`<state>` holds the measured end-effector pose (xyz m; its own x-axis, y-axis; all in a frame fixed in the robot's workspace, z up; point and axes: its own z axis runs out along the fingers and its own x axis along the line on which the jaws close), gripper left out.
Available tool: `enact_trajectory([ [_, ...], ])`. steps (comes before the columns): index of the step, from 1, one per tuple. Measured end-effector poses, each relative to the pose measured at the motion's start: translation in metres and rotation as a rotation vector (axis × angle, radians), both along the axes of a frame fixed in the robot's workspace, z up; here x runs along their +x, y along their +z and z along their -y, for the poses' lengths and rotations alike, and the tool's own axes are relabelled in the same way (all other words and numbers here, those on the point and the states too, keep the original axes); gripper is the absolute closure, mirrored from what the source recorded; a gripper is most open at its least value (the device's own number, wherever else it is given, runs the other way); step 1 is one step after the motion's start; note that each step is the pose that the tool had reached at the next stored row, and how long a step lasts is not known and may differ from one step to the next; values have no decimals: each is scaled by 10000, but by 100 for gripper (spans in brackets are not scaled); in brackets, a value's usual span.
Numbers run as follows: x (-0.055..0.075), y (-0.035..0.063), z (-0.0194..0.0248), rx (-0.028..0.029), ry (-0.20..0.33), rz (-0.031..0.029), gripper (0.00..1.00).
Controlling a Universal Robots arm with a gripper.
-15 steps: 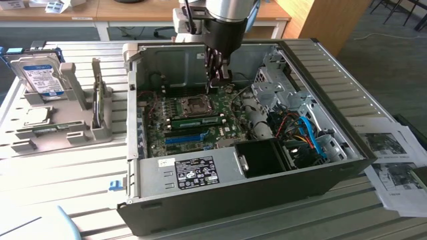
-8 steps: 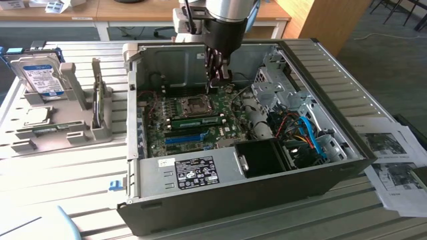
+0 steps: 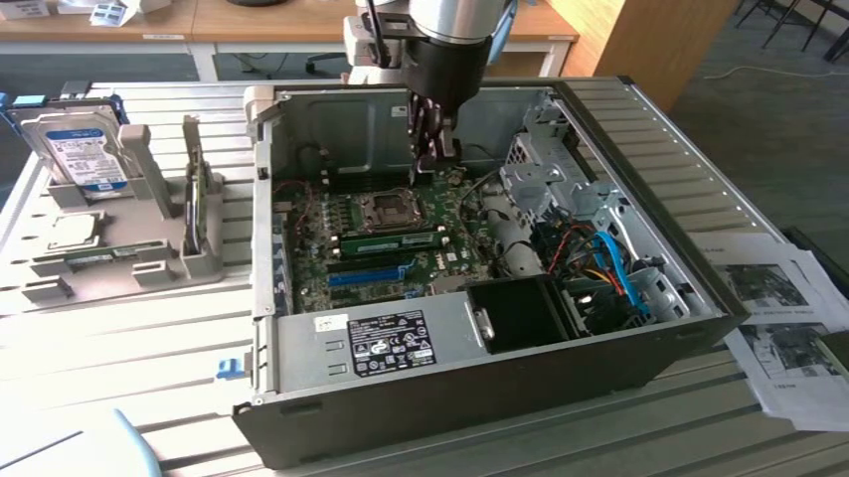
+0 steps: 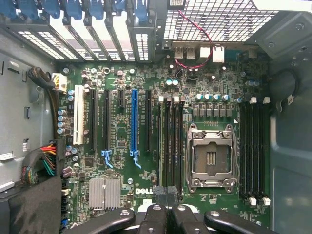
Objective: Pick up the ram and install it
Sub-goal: 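Press down the ram until it locks into place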
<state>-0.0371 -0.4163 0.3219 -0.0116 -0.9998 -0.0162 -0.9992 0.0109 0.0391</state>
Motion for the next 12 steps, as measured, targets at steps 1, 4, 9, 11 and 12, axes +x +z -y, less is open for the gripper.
enact_trajectory([
  [1,0,0,0,0,0,0,91],
  [4,0,0,0,1,-1,0,91],
  [9,0,0,0,0,0,0,91],
  [11,5,0,0,0,-1,-1,91],
  [12,18,1,0,-1,0,-1,91],
])
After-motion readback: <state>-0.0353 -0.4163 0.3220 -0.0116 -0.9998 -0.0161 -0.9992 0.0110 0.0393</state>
